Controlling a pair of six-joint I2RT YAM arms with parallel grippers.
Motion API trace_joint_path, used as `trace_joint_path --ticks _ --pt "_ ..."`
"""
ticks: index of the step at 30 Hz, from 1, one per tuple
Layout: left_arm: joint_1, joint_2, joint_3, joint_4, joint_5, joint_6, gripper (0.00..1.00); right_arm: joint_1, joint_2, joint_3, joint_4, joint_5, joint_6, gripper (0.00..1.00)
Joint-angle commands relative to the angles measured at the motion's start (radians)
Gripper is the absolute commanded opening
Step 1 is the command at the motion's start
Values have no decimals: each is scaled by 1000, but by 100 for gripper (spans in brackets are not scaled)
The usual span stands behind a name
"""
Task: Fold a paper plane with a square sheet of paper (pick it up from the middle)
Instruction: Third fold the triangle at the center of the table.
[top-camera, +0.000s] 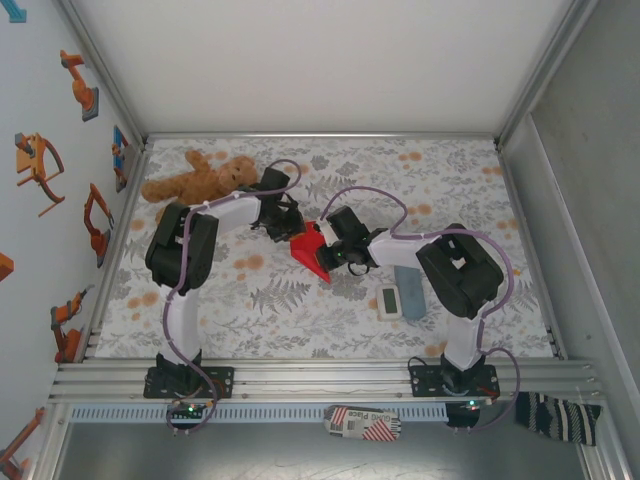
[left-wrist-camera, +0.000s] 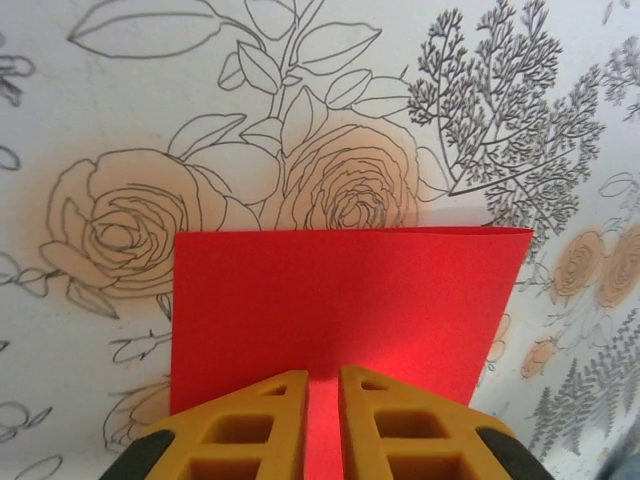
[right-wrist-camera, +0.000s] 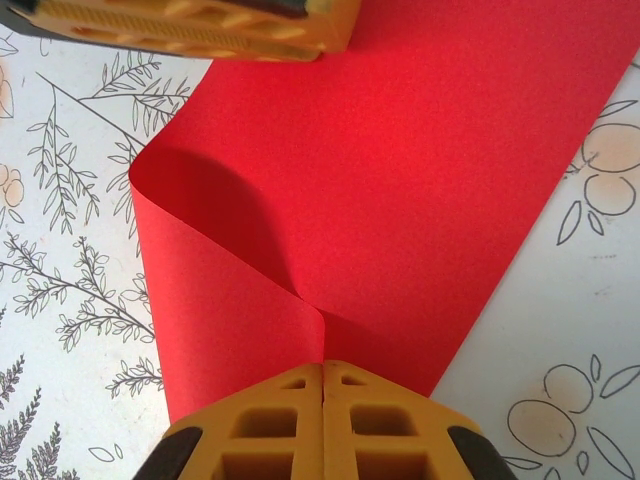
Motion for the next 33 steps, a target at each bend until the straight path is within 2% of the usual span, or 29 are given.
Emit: trace_joint_path --ticks 1,7,10,14,17,24,33 --pt "24 -114 -39 48 26 -16 22 -6 29 16 -35 16 6 0" --pt "42 -281 -214 232 41 -128 34 -6 31 21 -39 7 8 0" --pt "32 -336 -322 357 69 -211 35 -6 33 23 -39 4 9 0" --pt "-4 -364 -407 445 88 -285 36 -6 37 24 -39 1 10 0" --pt "-37 -368 -430 444 71 -295 33 -6 35 22 -39 1 11 0" --pt "-76 -337 -434 396 41 -297 20 -6 38 21 -39 1 14 0" --pt "-94 -276 -429 394 50 -318 17 -6 38 18 -39 1 17 0"
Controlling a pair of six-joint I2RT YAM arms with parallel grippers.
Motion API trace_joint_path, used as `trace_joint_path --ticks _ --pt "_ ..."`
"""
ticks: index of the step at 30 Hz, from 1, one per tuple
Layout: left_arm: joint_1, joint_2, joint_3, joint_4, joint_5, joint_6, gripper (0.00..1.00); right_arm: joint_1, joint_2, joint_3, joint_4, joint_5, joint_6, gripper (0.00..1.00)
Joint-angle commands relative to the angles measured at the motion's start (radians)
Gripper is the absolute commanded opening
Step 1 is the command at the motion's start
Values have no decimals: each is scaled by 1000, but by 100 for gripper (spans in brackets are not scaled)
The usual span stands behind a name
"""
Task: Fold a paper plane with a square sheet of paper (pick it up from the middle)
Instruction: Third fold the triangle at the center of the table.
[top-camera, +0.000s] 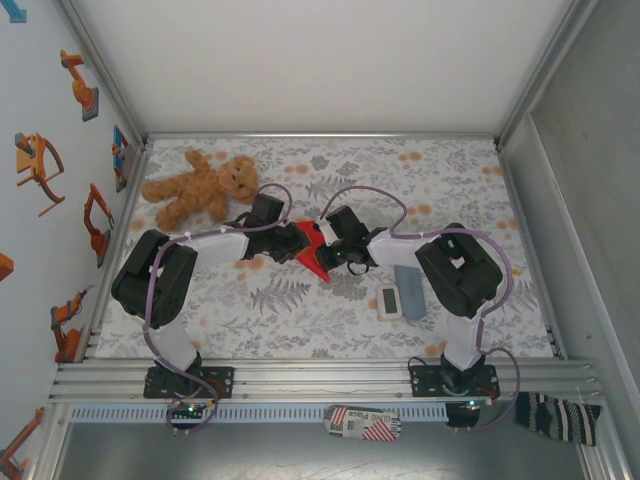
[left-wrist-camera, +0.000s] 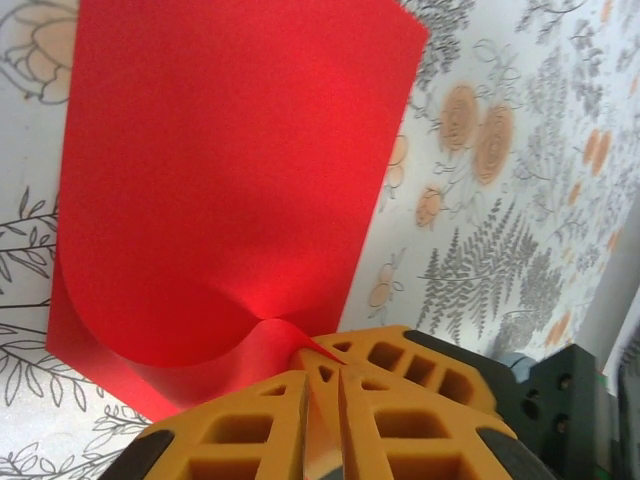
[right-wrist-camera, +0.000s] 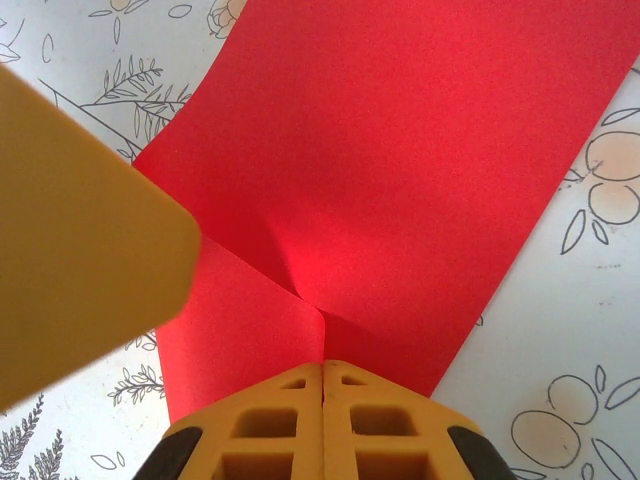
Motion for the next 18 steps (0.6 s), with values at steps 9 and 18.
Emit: trace_joint_path --ticks 9,18 --pt "-12 25 -6 -19 5 -12 17 -6 35 11 -41 9 15 0" --pt "-12 25 -28 -38 -11 -8 17 -6 41 13 -45 6 18 0"
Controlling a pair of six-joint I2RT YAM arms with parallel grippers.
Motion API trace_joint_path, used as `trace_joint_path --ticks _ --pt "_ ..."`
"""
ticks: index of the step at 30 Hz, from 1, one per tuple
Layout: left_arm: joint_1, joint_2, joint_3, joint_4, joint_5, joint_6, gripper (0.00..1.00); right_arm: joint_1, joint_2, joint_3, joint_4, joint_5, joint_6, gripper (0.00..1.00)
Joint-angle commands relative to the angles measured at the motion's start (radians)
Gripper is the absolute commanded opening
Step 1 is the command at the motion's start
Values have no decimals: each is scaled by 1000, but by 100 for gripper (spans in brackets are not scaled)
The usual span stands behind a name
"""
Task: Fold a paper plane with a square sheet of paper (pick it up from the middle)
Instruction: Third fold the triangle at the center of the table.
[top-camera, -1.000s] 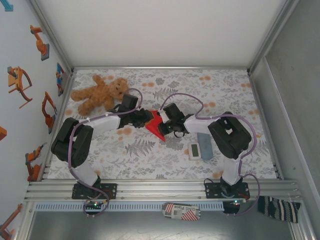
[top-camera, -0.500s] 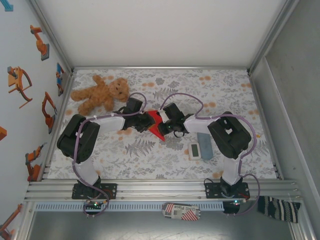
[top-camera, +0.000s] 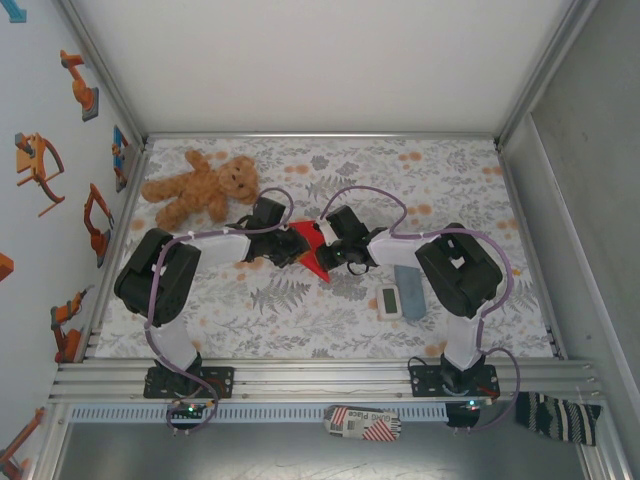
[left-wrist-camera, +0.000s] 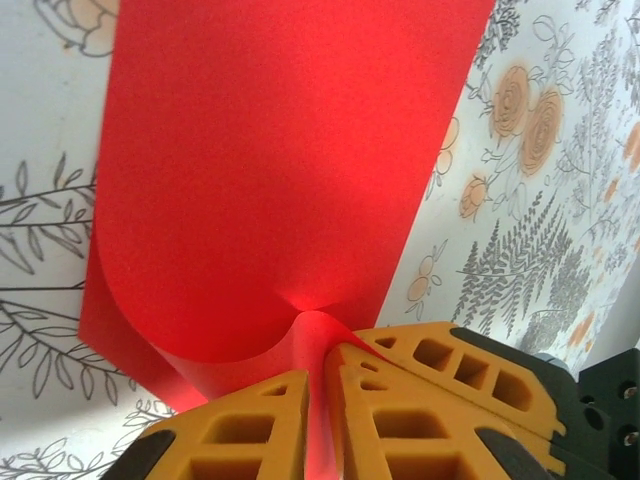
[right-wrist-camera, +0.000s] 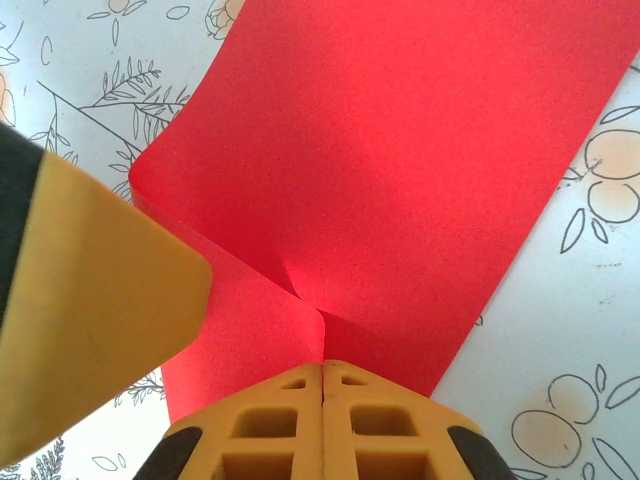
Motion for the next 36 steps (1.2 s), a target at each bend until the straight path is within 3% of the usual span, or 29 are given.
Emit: trace_joint_path --ticks 1,36 --pt "-5 13 -14 -29 -11 -2 17 -6 40 13 -46 6 10 0" --pt "-5 34 -8 -95 -66 -13 16 -6 47 22 -58 4 11 0"
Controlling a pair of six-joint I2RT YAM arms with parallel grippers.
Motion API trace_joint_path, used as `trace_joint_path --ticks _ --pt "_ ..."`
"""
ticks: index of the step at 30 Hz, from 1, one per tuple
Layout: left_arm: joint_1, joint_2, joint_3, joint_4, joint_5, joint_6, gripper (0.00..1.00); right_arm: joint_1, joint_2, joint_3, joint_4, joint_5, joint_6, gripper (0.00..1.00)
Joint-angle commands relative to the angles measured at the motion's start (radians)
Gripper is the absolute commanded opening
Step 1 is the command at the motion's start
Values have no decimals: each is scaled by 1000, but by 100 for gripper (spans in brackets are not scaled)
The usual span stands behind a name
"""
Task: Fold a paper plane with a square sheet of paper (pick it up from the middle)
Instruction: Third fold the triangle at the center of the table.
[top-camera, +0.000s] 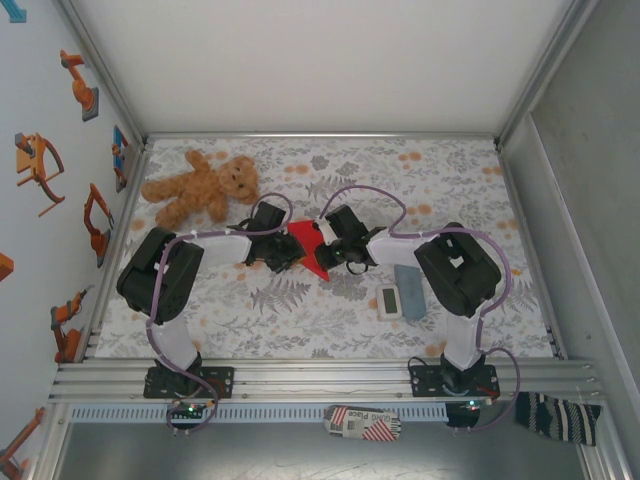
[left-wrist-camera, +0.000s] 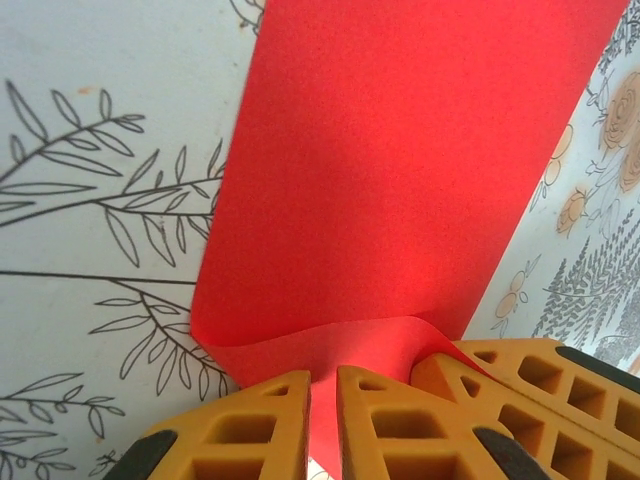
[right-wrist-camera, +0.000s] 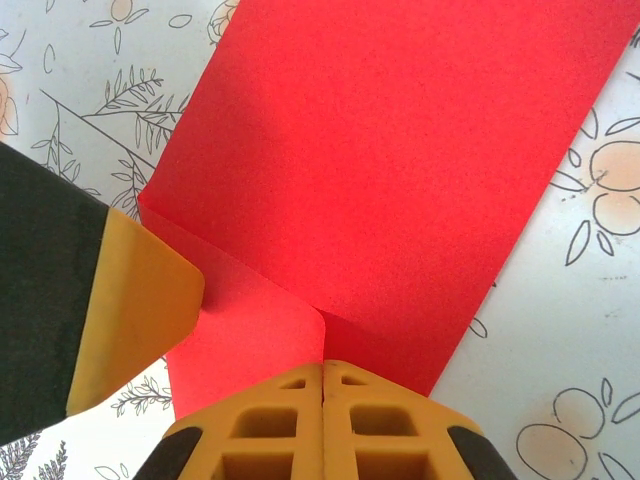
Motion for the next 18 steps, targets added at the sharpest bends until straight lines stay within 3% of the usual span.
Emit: trace_joint_path --ticks 1,15,18 --pt "-4 15 4 -50 -17 -13 16 -7 38 12 -58 7 7 0" --pt "-4 35 19 -126 -44 -17 16 -8 -3 32 -71 16 43 0" --pt "-3 41 21 -143 -53 -17 16 -9 -31 48 -92 34 66 7"
